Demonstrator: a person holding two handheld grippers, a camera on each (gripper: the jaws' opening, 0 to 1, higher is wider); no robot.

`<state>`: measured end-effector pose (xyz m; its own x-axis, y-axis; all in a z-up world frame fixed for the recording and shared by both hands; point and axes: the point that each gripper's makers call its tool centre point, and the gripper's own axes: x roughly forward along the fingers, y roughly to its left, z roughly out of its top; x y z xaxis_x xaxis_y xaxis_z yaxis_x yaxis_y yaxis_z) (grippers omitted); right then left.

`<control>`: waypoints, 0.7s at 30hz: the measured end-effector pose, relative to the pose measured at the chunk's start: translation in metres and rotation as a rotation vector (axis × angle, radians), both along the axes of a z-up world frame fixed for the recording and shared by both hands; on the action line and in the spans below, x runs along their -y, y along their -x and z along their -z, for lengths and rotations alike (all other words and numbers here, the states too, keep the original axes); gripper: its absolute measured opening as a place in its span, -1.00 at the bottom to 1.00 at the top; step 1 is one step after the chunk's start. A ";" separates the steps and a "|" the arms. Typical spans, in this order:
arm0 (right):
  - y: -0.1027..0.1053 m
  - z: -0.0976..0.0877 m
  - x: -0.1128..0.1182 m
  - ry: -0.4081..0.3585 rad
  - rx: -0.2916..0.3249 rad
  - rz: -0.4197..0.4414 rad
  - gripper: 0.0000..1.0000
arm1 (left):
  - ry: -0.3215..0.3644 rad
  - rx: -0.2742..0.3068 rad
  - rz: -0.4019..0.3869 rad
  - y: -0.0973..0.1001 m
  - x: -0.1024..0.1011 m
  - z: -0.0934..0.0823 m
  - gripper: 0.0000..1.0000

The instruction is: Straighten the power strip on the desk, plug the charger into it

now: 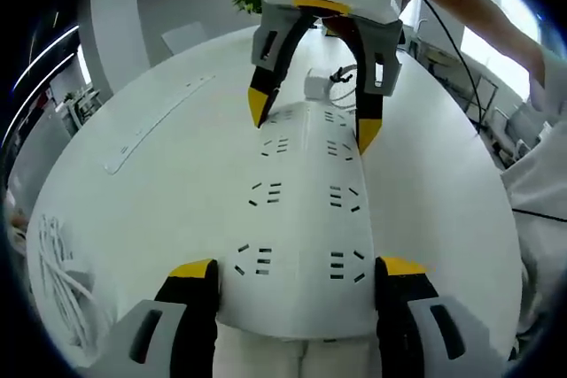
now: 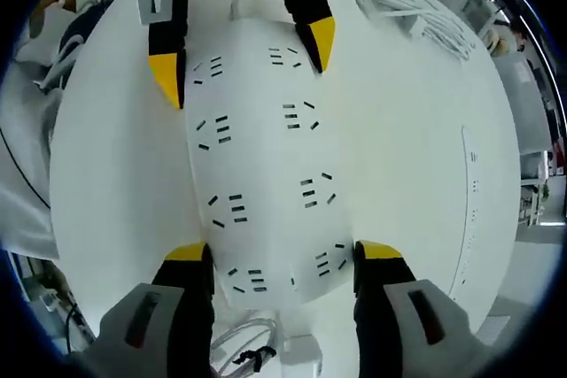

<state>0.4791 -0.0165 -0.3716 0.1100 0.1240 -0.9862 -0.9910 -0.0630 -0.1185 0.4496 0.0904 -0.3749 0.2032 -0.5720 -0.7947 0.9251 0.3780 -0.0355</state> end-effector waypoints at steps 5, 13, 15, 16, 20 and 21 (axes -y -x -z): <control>0.003 0.000 0.000 -0.005 0.000 0.015 0.26 | 0.011 0.007 0.023 0.001 0.000 0.000 0.46; 0.006 0.001 0.001 -0.004 0.000 0.035 0.26 | 0.006 0.003 0.041 0.002 -0.001 0.000 0.46; 0.006 0.001 0.001 -0.001 0.001 0.039 0.26 | 0.007 0.004 0.045 0.002 -0.001 0.000 0.46; 0.006 0.001 0.001 -0.002 0.000 0.040 0.26 | 0.007 0.003 0.045 0.002 -0.001 0.000 0.46; 0.006 0.000 0.001 -0.010 0.000 0.043 0.26 | 0.009 0.005 0.047 0.002 0.000 0.000 0.46; 0.006 0.000 0.002 -0.012 0.001 0.045 0.26 | 0.010 0.004 0.049 0.002 0.000 0.000 0.46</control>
<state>0.4728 -0.0180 -0.3721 0.1164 0.1310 -0.9845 -0.9927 -0.0169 -0.1196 0.4478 0.0908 -0.3752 0.1784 -0.5889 -0.7883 0.9426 0.3322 -0.0349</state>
